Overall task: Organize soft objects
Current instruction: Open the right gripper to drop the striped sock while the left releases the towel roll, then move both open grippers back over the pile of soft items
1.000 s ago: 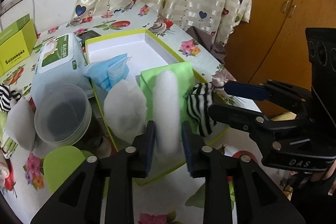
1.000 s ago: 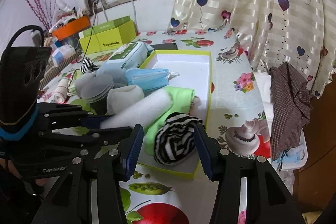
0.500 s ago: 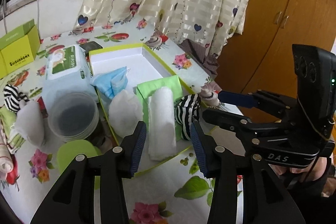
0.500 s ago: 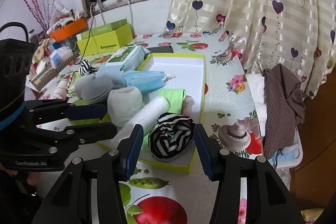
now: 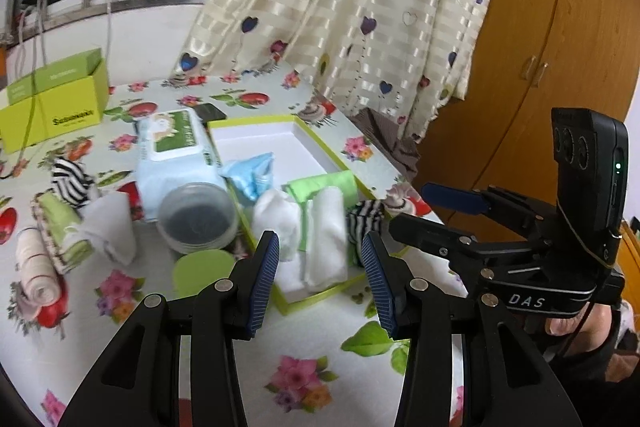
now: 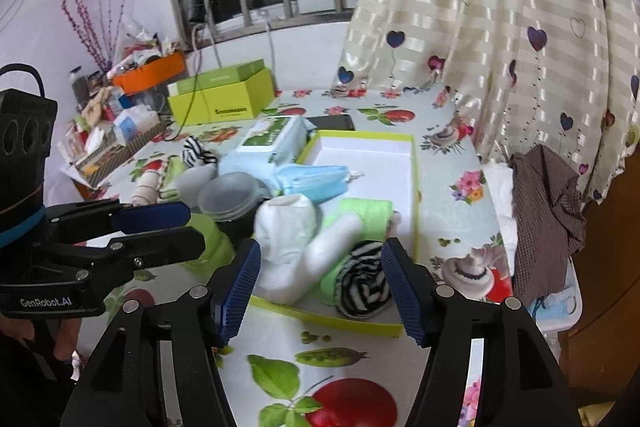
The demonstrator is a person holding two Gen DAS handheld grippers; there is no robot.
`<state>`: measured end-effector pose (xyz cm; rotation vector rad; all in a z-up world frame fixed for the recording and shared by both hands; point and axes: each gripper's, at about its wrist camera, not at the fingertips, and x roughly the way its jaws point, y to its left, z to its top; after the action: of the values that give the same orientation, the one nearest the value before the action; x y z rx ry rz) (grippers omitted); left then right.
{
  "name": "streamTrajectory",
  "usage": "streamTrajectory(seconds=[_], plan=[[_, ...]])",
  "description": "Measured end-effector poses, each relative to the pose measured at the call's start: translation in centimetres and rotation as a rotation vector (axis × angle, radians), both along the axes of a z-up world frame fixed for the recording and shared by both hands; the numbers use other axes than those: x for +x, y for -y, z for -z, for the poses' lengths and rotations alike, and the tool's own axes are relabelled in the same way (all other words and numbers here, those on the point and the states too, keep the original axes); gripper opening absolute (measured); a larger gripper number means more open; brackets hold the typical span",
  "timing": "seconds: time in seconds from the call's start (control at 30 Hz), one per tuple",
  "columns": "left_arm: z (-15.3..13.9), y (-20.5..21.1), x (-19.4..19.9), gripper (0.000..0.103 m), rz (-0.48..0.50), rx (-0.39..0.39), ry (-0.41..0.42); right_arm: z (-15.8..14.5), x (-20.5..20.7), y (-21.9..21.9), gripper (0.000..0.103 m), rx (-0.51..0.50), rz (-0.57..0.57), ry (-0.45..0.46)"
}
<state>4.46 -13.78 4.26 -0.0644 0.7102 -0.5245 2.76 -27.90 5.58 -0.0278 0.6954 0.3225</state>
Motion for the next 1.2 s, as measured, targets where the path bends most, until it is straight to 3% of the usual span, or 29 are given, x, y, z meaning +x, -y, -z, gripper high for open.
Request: streamTrajectory(seconds=[0.7,1.2], plan=[[-0.1,-5.8,-1.8,0.045,-0.140,0.004,0.029,-0.2,-0.7,-5.7,0.064,-0.054,-0.096,-0.030],[0.3,-7.9,-1.8,0.045,-0.180,-0.010,0.019,-0.2,-0.2,-8.0,0.064,-0.073,-0.136,-0.039]])
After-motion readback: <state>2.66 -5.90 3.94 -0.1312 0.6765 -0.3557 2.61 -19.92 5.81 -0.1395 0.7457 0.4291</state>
